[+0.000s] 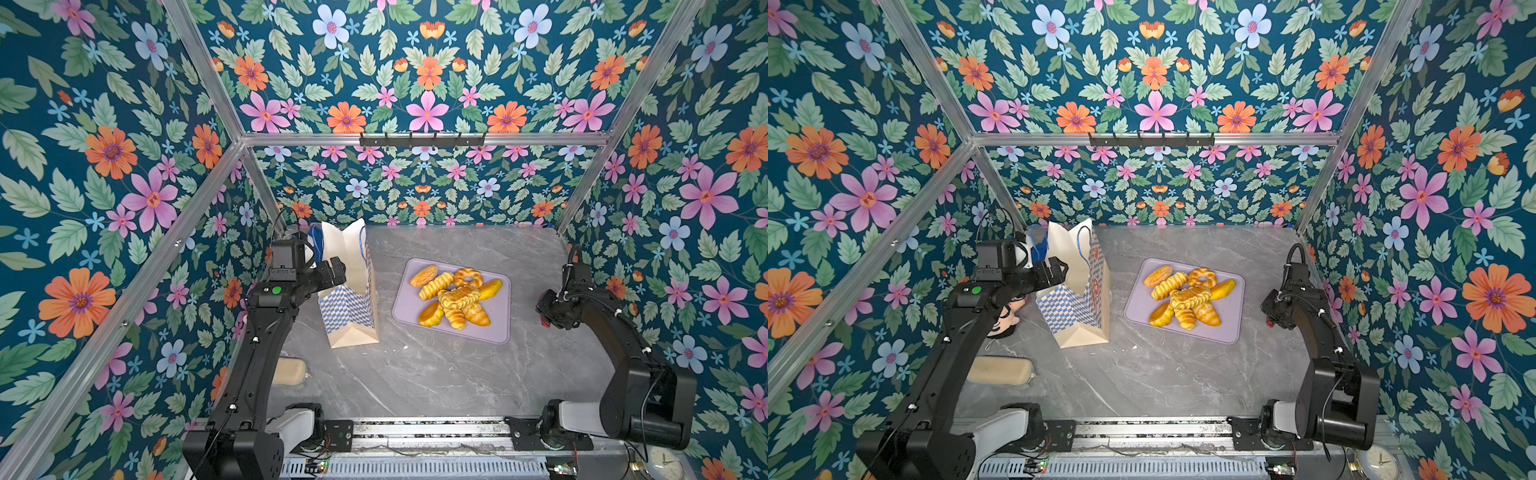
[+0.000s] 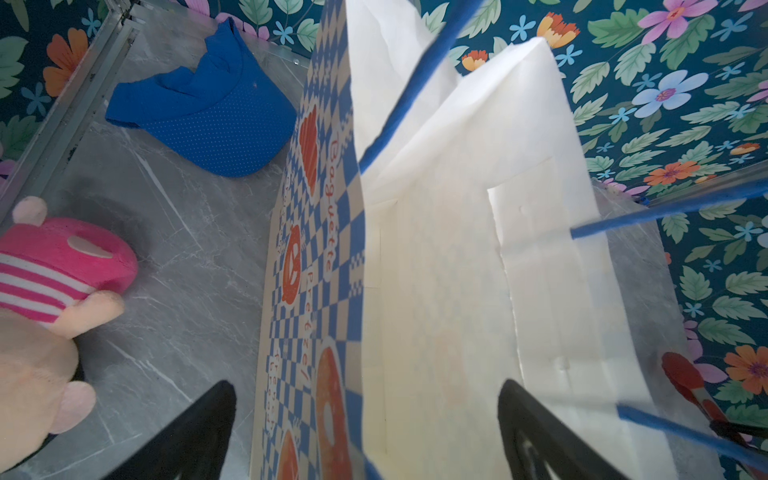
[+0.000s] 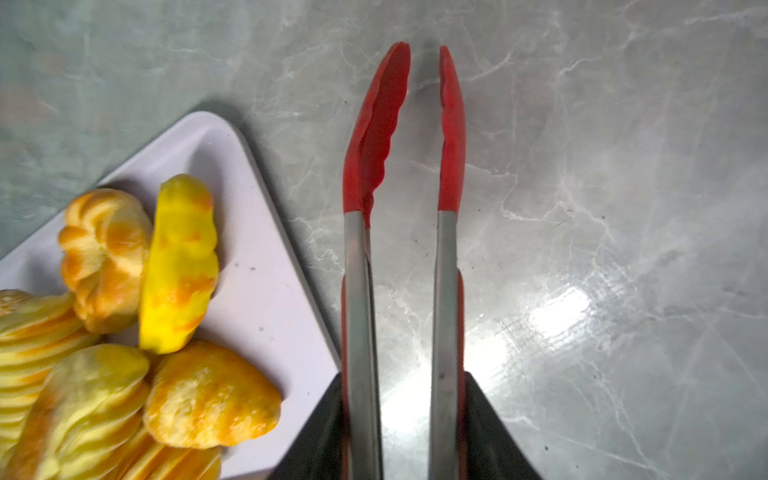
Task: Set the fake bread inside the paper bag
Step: 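Lift the tongs and carry them toward the bread tray with the right gripper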
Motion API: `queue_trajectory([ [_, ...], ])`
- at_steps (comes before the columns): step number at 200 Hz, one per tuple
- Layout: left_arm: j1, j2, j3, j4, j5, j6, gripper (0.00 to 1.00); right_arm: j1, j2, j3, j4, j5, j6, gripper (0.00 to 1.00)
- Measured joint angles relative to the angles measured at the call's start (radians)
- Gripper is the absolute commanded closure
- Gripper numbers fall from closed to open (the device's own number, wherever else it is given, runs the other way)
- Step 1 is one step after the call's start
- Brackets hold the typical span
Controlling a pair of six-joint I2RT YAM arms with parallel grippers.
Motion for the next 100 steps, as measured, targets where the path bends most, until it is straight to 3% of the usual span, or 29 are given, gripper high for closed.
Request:
queue_trajectory([
  [66, 0.0, 0.013, 0.049, -0.039, -0.037, 0.022, 0.0, 0.01, -0.168, 0.026, -0.051, -0.088, 0.004, 0.63],
  [100, 0.0, 0.02, 0.07, -0.063, -0.059, 0.026, 0.0, 0.129, -0.192, 0.114, -0.088, -0.097, 0.002, 0.64],
])
